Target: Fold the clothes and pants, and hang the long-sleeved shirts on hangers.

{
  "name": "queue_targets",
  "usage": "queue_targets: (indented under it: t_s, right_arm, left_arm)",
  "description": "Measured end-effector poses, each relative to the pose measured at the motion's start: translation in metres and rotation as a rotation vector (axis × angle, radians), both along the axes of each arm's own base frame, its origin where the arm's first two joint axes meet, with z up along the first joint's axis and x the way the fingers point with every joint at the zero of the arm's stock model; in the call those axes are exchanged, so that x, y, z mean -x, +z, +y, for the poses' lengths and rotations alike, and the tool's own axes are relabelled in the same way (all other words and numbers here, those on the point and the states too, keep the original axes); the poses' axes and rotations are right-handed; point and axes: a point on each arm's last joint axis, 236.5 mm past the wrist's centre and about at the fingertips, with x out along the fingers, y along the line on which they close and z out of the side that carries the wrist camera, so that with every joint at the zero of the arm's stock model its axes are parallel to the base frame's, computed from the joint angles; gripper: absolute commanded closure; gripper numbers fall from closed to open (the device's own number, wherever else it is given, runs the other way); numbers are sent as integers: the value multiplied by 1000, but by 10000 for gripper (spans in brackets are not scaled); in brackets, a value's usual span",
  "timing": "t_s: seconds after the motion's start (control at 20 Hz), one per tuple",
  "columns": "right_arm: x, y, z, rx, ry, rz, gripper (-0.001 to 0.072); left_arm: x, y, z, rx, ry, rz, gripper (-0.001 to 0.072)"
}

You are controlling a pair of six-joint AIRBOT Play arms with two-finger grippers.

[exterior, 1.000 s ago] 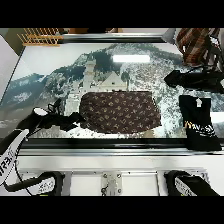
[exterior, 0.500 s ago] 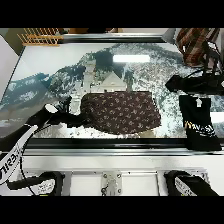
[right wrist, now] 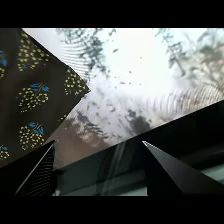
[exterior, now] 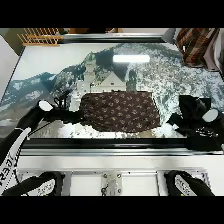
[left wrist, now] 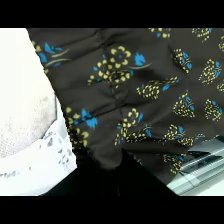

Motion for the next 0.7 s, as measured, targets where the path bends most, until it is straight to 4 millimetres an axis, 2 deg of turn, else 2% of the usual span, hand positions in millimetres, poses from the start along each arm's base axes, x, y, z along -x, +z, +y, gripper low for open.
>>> queue_targets:
  t_s: [0.15,0.3,0.4,0.5,0.55,0.6,0.65,0.7]
  right_arm:
    - [-1,-31,22,-57,-75,-27,136]
    - [-15,-43,40,-63,-88,-91,149]
    - [-26,-47,49,-52,-88,-135,352]
    - [-32,-50,54,-41,-83,-166,362]
    - [-35,-50,55,-38,-80,-179,420]
    - [-37,-50,56,-29,-73,-191,662]
    - [-36,-51,56,-23,-61,-193,706]
    - [-38,-51,56,-13,-44,-203,707]
  left_arm:
    - [1,1,0,-3,-4,-2,695]
    - [0,1,1,-5,-5,-4,695]
    - [0,1,1,-6,-5,-5,695]
    - [0,1,1,-6,-5,-5,695]
    - [0,1,1,-6,-5,-5,694]
    - [0,1,1,-6,-5,-5,695]
    - [0,1,1,-6,-5,-5,695]
    - [0,1,1,-6,-5,-5,695]
